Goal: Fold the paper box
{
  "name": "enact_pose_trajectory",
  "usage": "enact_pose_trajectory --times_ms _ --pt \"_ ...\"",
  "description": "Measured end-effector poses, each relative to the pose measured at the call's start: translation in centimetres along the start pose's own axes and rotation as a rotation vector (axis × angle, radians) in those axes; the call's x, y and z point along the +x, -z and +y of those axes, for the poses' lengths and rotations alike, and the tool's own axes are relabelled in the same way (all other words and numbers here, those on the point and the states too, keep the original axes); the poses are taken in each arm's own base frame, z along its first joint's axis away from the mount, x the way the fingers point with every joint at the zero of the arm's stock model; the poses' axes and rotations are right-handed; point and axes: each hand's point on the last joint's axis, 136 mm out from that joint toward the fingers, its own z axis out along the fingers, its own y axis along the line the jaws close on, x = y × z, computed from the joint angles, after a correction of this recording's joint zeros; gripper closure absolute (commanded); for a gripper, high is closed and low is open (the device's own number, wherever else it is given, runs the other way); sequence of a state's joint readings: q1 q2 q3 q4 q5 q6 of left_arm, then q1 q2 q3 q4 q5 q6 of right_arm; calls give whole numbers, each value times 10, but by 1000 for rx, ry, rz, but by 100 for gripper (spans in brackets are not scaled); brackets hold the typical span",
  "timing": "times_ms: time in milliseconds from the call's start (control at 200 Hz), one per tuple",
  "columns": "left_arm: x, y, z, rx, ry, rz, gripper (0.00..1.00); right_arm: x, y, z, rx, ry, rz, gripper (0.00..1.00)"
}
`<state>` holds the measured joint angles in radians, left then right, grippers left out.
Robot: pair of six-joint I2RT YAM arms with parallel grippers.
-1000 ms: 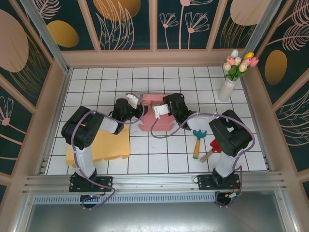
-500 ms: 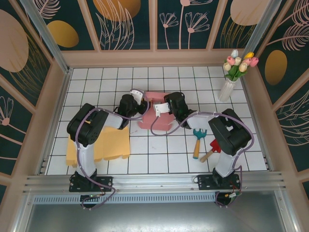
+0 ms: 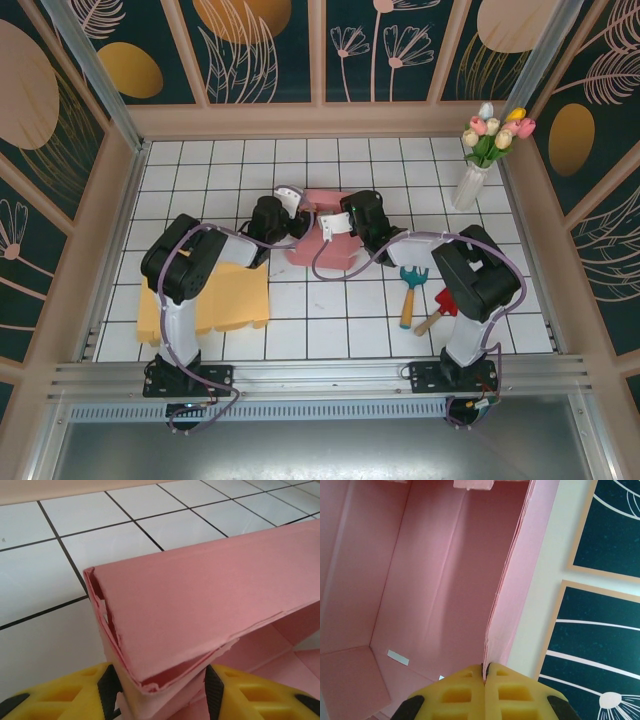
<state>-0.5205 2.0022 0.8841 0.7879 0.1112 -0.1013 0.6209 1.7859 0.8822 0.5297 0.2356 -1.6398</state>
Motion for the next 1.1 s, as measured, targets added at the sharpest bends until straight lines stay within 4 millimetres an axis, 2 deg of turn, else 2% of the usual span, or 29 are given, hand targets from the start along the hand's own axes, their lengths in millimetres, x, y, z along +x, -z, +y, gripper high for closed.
enact_pose_trajectory --times_ms 165,230,290,370,520,621,806,916,991,1051,1101 --pt "7 -3 1 -23 -2 24 49 0 0 0 -2 0 0 100" --pt "10 -3 2 -29 -2 34 52 0 0 0 -3 0 0 100" --pt "11 -4 3 -37 -2 37 59 0 0 0 -4 1 0 100" --pt "10 -5 7 -61 9 39 75 0 0 0 -4 0 0 100" --pt "9 -5 14 -96 33 35 83 0 0 0 -6 -9 0 100" --pt "8 -5 18 -129 53 27 100 0 0 0 -7 -20 0 100" --pt "2 -13 18 -270 65 3 100 2 -1 0 -10 -35 11 100" --pt "2 -10 19 -365 88 -17 100 1 -1 -1 -11 -50 9 100" --pt "3 -9 19 -386 95 -21 77 0 -1 -1 -12 -55 3 100" --pt "4 -9 18 -375 94 -13 67 -1 -1 0 -14 -59 -4 100" --pt "6 -11 14 -360 99 -8 65 -3 -1 0 -14 -65 -9 100"
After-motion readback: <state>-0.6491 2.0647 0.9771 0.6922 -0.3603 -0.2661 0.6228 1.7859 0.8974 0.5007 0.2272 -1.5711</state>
